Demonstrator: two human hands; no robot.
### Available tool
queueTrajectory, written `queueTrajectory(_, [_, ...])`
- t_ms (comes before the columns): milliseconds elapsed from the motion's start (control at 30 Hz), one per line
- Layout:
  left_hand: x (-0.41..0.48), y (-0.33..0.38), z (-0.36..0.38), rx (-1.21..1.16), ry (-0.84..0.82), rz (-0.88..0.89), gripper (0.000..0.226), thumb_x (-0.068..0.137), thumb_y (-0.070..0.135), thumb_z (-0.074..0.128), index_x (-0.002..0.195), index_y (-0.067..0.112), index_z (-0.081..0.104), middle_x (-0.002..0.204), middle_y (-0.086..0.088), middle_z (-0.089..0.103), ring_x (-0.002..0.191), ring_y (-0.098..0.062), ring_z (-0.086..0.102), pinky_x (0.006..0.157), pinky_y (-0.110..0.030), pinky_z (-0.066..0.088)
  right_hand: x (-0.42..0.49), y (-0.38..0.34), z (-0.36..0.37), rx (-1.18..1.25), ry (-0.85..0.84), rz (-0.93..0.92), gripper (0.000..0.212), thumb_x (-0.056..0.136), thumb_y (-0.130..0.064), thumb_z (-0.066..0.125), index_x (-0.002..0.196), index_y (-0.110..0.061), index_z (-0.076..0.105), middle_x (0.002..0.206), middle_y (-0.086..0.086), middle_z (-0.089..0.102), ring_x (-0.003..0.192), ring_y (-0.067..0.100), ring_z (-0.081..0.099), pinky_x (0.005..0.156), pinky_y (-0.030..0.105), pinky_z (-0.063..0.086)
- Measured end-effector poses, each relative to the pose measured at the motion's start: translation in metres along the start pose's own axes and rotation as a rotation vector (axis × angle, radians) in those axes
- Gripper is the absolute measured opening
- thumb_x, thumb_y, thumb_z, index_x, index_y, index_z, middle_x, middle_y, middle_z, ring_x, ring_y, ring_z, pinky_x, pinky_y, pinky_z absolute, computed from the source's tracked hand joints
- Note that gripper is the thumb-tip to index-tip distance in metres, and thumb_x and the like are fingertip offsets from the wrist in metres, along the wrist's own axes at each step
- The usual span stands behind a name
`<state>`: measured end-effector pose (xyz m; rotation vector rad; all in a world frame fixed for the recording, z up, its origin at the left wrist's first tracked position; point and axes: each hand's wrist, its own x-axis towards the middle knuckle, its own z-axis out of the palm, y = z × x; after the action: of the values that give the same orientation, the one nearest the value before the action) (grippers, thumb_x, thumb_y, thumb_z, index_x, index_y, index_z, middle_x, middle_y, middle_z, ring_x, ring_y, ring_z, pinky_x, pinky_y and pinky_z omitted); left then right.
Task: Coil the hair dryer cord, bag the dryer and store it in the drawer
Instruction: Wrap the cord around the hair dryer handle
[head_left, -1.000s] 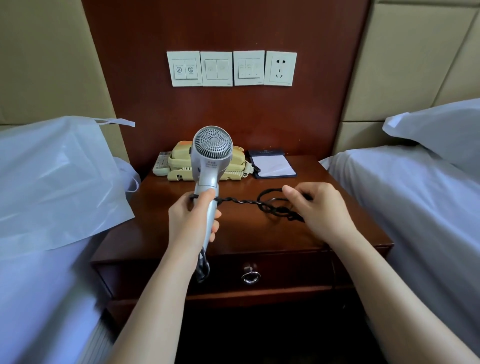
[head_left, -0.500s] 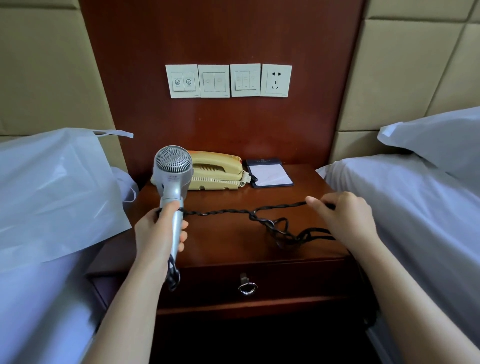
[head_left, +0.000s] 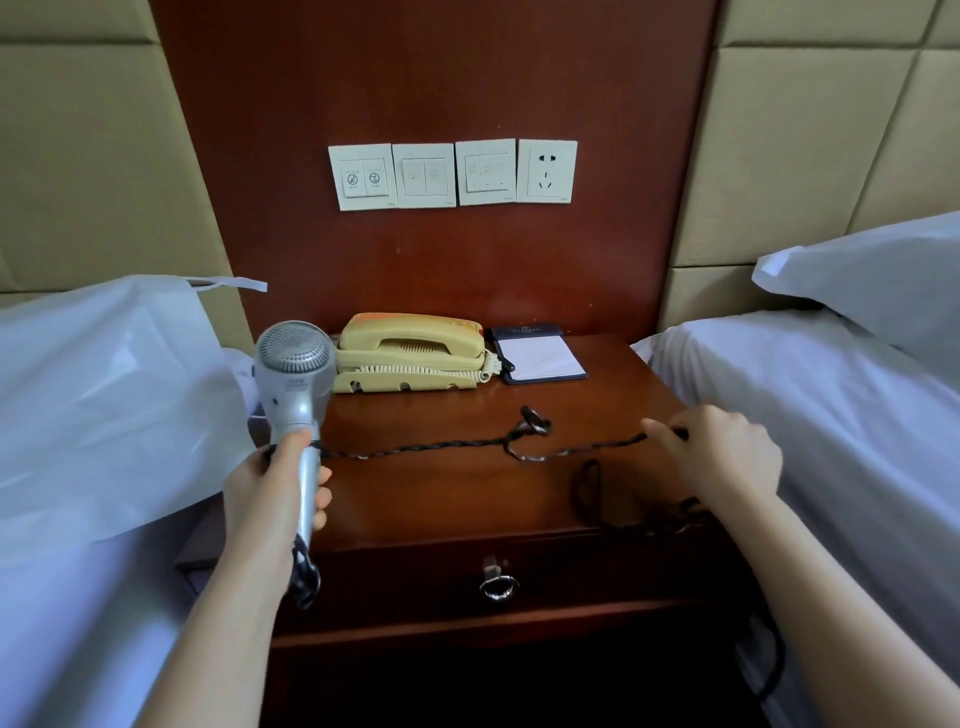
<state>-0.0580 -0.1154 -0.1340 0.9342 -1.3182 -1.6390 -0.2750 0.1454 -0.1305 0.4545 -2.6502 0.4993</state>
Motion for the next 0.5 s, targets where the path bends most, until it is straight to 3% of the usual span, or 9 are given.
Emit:
queueTrajectory(167, [-0.007,0.000,0.009,-0.026,-0.045,-0.012,0.020,0.088,0.026,0.055,0.081,0.007,0.056,0.062,-0.009,0.051,0.033,-0.012,0.044,0.034,-0.017,0.032,-0.012,-0.012,0.014,-0.097,-0.138,-0.129,0.031,0.090,-0.047,0.051,0.082,-0.020,0.063,0.093,0.005,0.066,0.096,0.030,0.059,0.065,0.029,0.037])
queueTrajectory(267, [-0.012,-0.003,0.017,-0.092,-0.066,-0.049,0.019,0.088,0.026,0.054,0.082,0.008,0.056,0.062,-0.009,0.050,0.033,-0.012,0.043,0.035,-0.018,0.032,-0.015,-0.019,0.024,-0.131,-0.163,-0.294,0.019,0.091,-0.035,0.050,0.099,-0.022,0.062,0.105,0.002,0.060,0.105,0.027,0.051,0.076,0.034,0.036])
queueTrajectory(333, [-0.016,-0.005,0.025,-0.137,-0.070,-0.077,0.019,0.088,0.026,0.056,0.085,0.007,0.057,0.063,-0.009,0.050,0.033,-0.012,0.044,0.035,-0.018,0.033,-0.017,-0.025,0.031,0.096,-0.196,-0.349,0.021,0.092,-0.020,0.050,0.108,-0.020,0.063,0.109,0.002,0.060,0.106,0.026,0.053,0.083,0.033,0.038])
queueTrajectory(433, [-0.022,-0.008,0.037,-0.183,-0.055,-0.107,0.019,0.088,0.025,0.058,0.087,0.006,0.057,0.064,-0.010,0.051,0.031,-0.011,0.044,0.032,-0.018,0.033,-0.021,-0.039,0.024,0.727,-0.391,-0.230,0.034,0.089,0.004,0.043,0.108,-0.013,0.066,0.107,0.004,0.066,0.103,0.019,0.062,0.096,0.026,0.043])
queueTrajectory(500, [-0.027,-0.010,0.045,-0.192,-0.036,-0.101,0.019,0.089,0.025,0.058,0.086,0.007,0.056,0.065,-0.010,0.052,0.033,-0.012,0.045,0.033,-0.017,0.034,-0.027,-0.046,0.016,1.053,-0.580,-0.156,0.034,0.083,0.001,0.046,0.106,-0.014,0.066,0.107,0.005,0.070,0.103,0.018,0.066,0.103,0.038,0.045])
